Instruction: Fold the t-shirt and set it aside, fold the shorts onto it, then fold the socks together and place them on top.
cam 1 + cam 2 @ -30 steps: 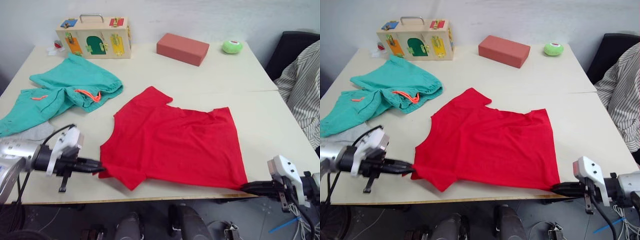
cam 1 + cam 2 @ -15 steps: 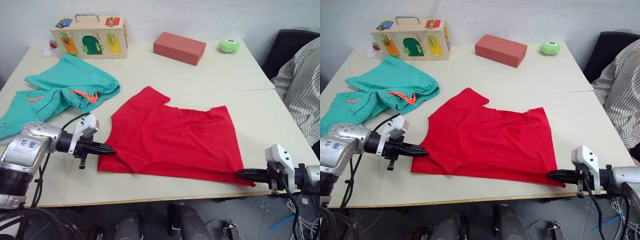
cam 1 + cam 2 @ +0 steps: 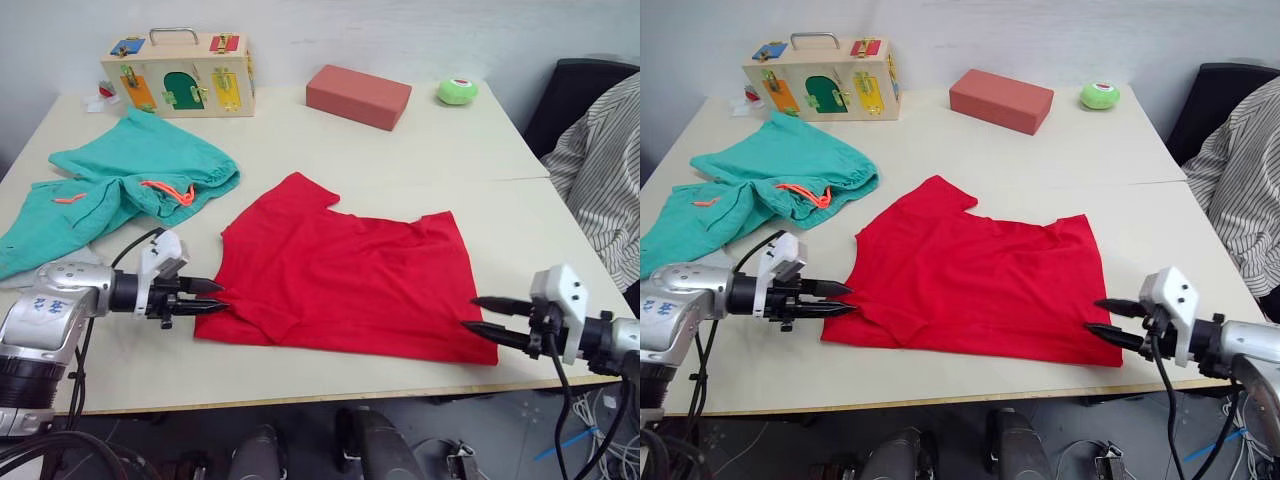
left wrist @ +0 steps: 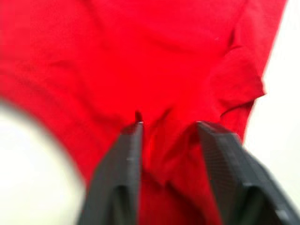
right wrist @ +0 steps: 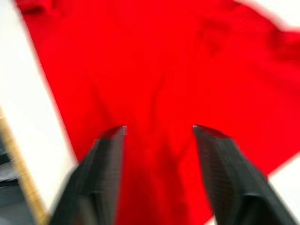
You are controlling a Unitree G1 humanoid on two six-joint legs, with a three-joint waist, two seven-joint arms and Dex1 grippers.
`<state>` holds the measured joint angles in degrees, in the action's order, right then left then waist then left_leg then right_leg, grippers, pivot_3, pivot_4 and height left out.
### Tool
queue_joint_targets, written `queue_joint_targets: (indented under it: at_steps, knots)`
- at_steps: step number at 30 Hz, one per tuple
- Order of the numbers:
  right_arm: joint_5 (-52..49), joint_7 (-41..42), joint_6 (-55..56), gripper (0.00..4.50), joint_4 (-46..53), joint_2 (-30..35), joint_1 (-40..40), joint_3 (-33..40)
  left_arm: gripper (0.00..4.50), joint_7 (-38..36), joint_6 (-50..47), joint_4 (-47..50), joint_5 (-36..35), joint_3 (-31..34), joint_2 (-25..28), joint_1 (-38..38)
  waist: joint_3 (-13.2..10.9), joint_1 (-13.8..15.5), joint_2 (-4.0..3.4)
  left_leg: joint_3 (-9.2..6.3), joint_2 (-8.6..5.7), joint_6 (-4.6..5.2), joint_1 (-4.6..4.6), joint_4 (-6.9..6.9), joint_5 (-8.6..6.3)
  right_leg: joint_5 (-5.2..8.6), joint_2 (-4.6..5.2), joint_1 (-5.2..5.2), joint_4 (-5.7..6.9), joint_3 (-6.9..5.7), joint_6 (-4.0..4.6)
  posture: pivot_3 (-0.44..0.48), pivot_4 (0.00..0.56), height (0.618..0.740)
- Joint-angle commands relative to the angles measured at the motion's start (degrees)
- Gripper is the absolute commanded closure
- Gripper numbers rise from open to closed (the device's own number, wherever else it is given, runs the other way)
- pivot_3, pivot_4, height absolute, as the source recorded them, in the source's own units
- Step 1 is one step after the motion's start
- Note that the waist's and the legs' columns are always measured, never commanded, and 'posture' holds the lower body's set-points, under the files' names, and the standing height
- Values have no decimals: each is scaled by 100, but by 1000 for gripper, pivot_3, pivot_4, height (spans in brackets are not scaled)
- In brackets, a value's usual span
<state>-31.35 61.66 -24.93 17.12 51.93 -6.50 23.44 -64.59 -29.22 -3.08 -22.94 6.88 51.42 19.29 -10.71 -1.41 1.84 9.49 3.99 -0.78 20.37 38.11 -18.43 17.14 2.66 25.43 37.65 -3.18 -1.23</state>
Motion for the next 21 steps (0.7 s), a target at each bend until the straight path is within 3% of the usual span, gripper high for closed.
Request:
queue_joint_targets:
  at_steps: [1, 5, 8, 15, 21]
  knots:
    - [-448, -11, -87, 1183, 737, -78, -210, 401, 1425, -68, 549, 388, -584, 885, -237, -222, 1, 10, 1, 0, -1, 0, 0, 0, 0, -1, 0, 0, 0, 0, -1, 0, 150, 740]
    - [-628, -19, -83, 1183, 1432, -257, -524, 69, 1425, -569, 1199, 991, -569, 819, -232, -782, 3, -5, 4, 0, 2, -2, -1, -7, -2, 0, 0, -1, -2, 1, -1, 0, 150, 740]
    - [-317, 89, 359, 1792, 1657, -480, -618, -533, 2056, -935, 1225, 1547, -767, 551, -259, -1161, 4, -18, 6, 3, 1, -2, -5, -6, -2, 0, 0, -5, -2, 3, -1, 0, 150, 740]
    - [975, 209, 2046, 4284, 448, -957, -528, -1535, 4308, -1220, 2250, 1738, -76, -622, -640, -1456, 5, -11, 8, 6, -4, -1, -11, -7, -2, -1, -4, -10, -3, 6, -2, 0, 150, 740]
    - [1354, 125, 2696, 4424, -275, -1113, -378, -1797, 4443, -1062, 3204, 1083, 842, -1387, -945, -1147, 6, -9, 9, 6, -6, 2, -12, -5, -2, -3, -6, -10, -3, 9, -5, 0, 150, 740]
